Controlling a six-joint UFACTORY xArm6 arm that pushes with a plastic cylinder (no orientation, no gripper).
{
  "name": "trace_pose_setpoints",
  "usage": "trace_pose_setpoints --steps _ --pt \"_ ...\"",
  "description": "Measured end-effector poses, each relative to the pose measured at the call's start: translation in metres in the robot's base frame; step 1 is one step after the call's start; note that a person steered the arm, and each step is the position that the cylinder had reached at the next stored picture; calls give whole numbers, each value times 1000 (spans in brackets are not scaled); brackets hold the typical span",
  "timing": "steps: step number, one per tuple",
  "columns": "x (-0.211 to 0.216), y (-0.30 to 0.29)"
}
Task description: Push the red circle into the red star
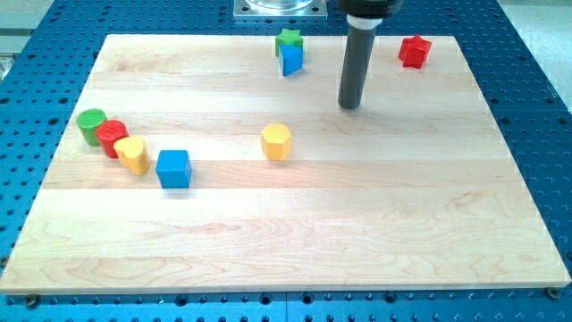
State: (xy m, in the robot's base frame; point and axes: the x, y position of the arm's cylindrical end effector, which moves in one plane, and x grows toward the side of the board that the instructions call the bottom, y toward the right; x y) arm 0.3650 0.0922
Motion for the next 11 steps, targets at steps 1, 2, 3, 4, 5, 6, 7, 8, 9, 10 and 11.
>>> trace_pose_setpoints --steps 1,2,3,4,5,6,7,8,9,10,11 --pt "25 -21" --pt "88 -31" --pt "114 -32" --pt "169 -94" --pt "190 -218" --pt "220 -315" --pt "198 -364" --pt "128 -395" --pt "73 -359" --pt "58 -284" --pt "59 -297"
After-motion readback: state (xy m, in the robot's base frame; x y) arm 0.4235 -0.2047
